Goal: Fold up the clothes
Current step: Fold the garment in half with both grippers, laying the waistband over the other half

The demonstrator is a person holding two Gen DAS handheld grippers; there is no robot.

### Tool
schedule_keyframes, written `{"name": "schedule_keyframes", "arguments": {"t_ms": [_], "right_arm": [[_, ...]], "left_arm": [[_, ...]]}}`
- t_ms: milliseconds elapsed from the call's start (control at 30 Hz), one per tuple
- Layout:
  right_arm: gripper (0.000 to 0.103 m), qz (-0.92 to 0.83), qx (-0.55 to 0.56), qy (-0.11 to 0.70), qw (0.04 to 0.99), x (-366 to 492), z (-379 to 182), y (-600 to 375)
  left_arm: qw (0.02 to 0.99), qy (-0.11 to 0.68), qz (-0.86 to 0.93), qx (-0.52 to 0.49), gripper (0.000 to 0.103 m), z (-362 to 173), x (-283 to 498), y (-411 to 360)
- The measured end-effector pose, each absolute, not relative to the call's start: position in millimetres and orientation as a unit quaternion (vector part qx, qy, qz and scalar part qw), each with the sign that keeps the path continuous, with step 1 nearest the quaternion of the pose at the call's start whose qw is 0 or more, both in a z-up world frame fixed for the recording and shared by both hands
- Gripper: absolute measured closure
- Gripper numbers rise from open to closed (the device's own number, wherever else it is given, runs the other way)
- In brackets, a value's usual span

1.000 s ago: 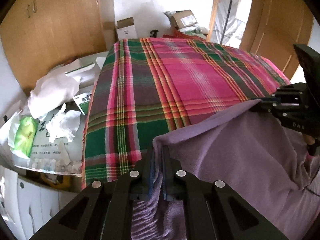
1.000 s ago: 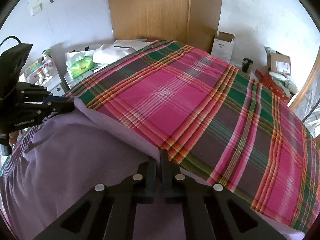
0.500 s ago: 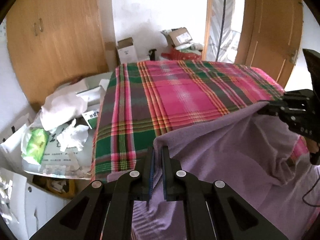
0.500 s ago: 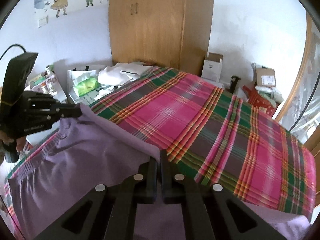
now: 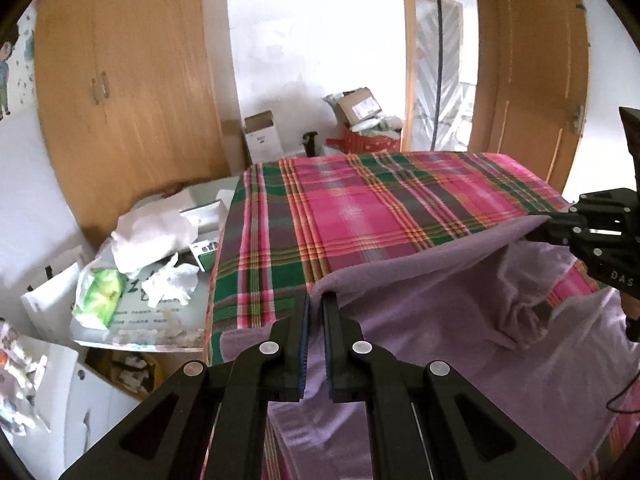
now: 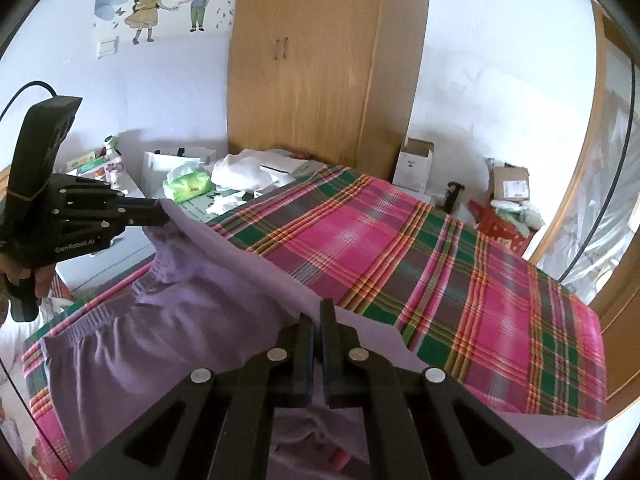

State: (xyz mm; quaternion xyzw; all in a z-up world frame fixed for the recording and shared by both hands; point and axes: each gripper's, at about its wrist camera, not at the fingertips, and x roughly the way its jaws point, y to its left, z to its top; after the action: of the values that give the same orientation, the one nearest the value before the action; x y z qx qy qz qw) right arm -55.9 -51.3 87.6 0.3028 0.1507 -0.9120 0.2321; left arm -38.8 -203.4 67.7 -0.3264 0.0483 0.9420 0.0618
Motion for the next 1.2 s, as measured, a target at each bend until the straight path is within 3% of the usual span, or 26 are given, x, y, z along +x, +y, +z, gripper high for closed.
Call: {"name": "schedule_keyframes", "arguments": {"t_ms": [600,1200], "right_arm": [[0.100,-0.925,0.249,0.181,0.222,47.7,97.0,-54.0],[0.100,-0.914,0.279,0.189,0.226,116.1,55.2,-48.5]], "left_arm": [[0.048,0.048,0.956,-0.286,0.097,72.5,56.0,-193.3],[0.039,0.043,0.959,-0.276,0.097,32.8,130.1,-180.8]]}}
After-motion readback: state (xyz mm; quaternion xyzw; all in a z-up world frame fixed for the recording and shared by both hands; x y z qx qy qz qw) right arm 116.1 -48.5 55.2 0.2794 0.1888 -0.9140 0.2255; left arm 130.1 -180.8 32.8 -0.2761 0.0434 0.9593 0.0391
